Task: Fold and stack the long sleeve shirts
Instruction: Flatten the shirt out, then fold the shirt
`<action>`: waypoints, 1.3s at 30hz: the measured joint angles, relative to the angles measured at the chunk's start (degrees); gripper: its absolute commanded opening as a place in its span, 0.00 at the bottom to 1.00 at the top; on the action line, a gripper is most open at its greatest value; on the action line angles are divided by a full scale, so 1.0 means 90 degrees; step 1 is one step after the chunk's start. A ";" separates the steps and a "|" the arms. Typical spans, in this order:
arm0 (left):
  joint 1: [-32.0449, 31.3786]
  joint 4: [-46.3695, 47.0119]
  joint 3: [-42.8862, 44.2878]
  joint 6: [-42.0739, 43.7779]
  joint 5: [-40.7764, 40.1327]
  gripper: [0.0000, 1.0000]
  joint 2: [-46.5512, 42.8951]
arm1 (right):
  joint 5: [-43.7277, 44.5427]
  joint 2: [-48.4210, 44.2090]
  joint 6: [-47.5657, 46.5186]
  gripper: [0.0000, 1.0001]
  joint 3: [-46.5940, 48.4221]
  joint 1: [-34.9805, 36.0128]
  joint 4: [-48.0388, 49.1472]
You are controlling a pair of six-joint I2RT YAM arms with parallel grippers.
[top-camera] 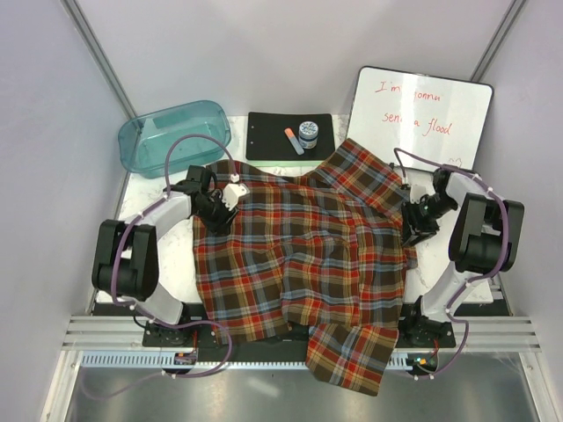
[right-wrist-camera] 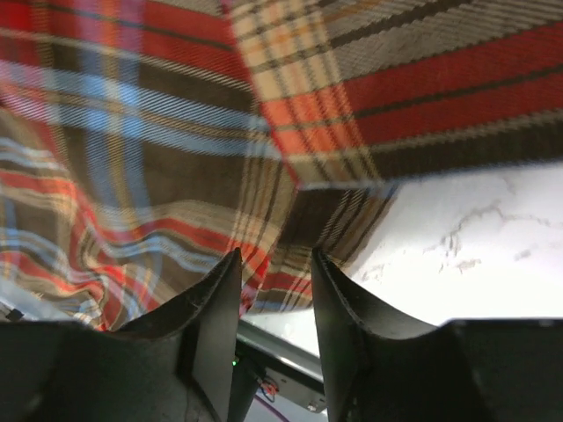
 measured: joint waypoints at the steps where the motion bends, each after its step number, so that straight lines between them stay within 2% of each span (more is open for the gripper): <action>1: 0.0000 0.0005 -0.0002 0.0002 -0.0053 0.37 0.0121 | 0.0046 0.0090 0.0015 0.41 -0.0073 0.0000 0.0100; 5: -0.0002 0.0063 -0.0002 0.0007 -0.0379 0.33 0.0607 | 0.0342 0.0454 0.0107 0.40 -0.0153 -0.0005 0.0440; 8: 0.0000 0.0146 0.0087 0.0002 -0.0610 0.32 0.0685 | 0.0427 0.0454 0.0087 0.47 -0.0090 -0.0012 0.0418; 9: -0.0005 0.0180 0.0104 0.0005 -0.0685 0.33 0.0695 | 0.0440 0.0449 0.0036 0.50 -0.0041 -0.0005 0.0406; 10: -0.0005 0.0202 0.0112 0.0005 -0.0731 0.36 0.0697 | 0.0425 0.0440 -0.0058 0.59 0.0034 -0.0005 0.0386; 12: 0.0002 0.0223 0.0112 0.0007 -0.0797 0.44 0.0692 | 0.0376 0.0386 -0.0221 0.68 0.0267 -0.0019 0.0257; 13: 0.0002 0.0219 0.0112 0.0010 -0.0797 0.46 0.0678 | 0.0301 0.0294 -0.0304 0.77 0.0410 -0.0036 0.0182; 14: 0.0002 0.0194 0.0112 0.0022 -0.0789 0.48 0.0656 | 0.0204 0.0163 -0.0369 0.80 0.0578 -0.0056 0.0085; 16: 0.0002 0.0148 0.0109 0.0034 -0.0772 0.54 0.0610 | -0.0002 -0.0177 -0.0440 0.83 0.0950 -0.0112 -0.0046; 21: 0.0015 0.0005 0.0146 0.0039 -0.0532 0.55 0.0471 | -0.0437 -0.0503 -0.0197 0.81 0.1736 -0.0338 0.0143; 23: 0.0015 -0.0087 0.0248 0.0036 -0.0420 0.55 0.0452 | -0.0634 -0.0214 0.0046 0.83 0.1999 -0.0525 0.0323; 26: 0.0015 -0.0158 0.0403 0.0036 -0.0328 0.59 0.0403 | -0.0947 0.0539 0.0420 0.94 0.2438 -0.0828 0.0544; 27: 0.0015 -0.0165 0.0440 0.0034 -0.0294 0.69 0.0372 | -0.1035 0.0821 0.0495 0.98 0.2579 -0.0911 0.0597; 28: 0.0015 -0.0163 0.0459 0.0036 -0.0274 0.70 0.0335 | -0.1103 0.1083 0.0566 0.98 0.2686 -0.0991 0.0668; 32: 0.0015 -0.0180 0.0493 0.0019 -0.0240 0.72 0.0265 | -0.1336 0.1746 0.0765 0.98 0.2878 -0.1107 0.0767; 35: 0.0017 -0.0199 0.0512 0.0012 -0.0226 0.72 0.0265 | -0.1605 0.1994 0.0913 0.90 0.2973 -0.1059 0.0840; 38: 0.0044 -0.0219 0.0571 -0.0005 -0.0180 0.72 0.0265 | -0.1899 0.2115 0.1001 0.67 0.2975 -0.0996 0.0869; 39: 0.0049 -0.0219 0.0600 -0.0017 -0.0175 0.71 0.0265 | -0.1994 0.2135 0.1032 0.45 0.2975 -0.0991 0.0865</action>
